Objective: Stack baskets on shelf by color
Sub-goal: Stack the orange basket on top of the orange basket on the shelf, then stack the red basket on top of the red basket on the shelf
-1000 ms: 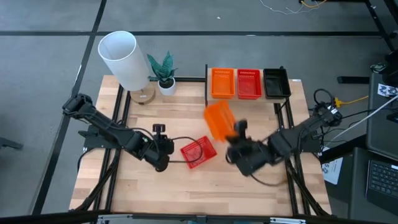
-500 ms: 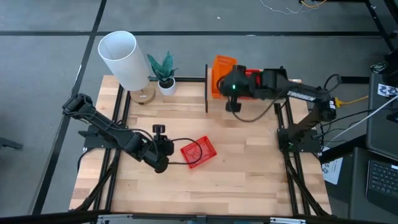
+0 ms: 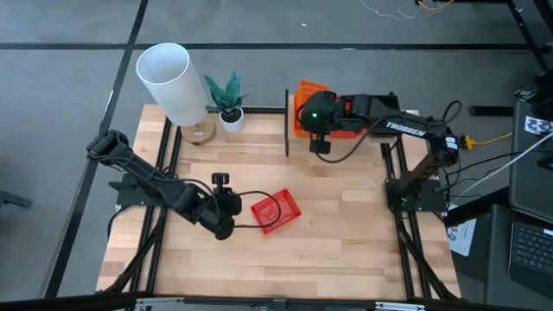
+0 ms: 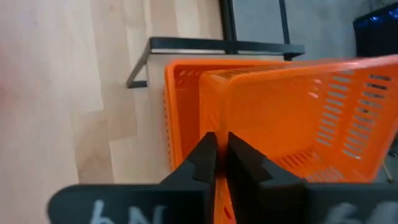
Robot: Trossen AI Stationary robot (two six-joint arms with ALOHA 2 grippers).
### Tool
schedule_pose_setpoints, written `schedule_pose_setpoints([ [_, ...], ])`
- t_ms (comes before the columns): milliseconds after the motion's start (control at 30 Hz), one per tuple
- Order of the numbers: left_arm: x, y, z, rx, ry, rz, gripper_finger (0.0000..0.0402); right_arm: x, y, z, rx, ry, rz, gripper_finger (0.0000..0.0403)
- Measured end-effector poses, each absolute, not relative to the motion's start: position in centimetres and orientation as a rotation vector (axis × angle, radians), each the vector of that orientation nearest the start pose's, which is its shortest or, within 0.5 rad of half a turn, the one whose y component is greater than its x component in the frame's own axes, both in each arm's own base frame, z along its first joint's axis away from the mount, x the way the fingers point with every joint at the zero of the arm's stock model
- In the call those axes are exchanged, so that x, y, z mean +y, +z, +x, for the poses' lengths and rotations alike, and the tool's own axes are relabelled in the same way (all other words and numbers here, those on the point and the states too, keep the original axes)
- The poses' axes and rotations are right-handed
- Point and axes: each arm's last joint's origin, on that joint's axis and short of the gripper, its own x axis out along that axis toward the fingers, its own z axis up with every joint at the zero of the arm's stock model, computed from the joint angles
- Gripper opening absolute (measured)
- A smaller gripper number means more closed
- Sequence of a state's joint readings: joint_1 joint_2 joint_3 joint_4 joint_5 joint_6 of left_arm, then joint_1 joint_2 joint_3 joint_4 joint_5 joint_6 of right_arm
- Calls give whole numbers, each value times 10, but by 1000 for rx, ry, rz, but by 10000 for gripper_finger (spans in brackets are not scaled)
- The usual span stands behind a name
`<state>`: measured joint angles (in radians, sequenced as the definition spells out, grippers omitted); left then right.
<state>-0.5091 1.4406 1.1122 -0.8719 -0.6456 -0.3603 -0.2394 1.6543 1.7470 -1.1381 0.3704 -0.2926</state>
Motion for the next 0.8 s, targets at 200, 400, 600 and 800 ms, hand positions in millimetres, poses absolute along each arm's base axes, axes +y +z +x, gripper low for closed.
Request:
schedule_pose_setpoints([
  [200, -116, 258, 244, 957, 294, 328, 101, -90, 363, 319, 1144, -443, -317, 61],
  [400, -116, 258, 244, 959, 294, 329, 101, -90, 363, 319, 1142, -453, -318, 66],
  [600, -116, 258, 244, 958, 294, 329, 101, -83, 378, 322, 1071, -419, -292, 66],
  [800, -116, 258, 244, 958, 296, 326, 101, -77, 398, 321, 995, -423, -288, 66],
])
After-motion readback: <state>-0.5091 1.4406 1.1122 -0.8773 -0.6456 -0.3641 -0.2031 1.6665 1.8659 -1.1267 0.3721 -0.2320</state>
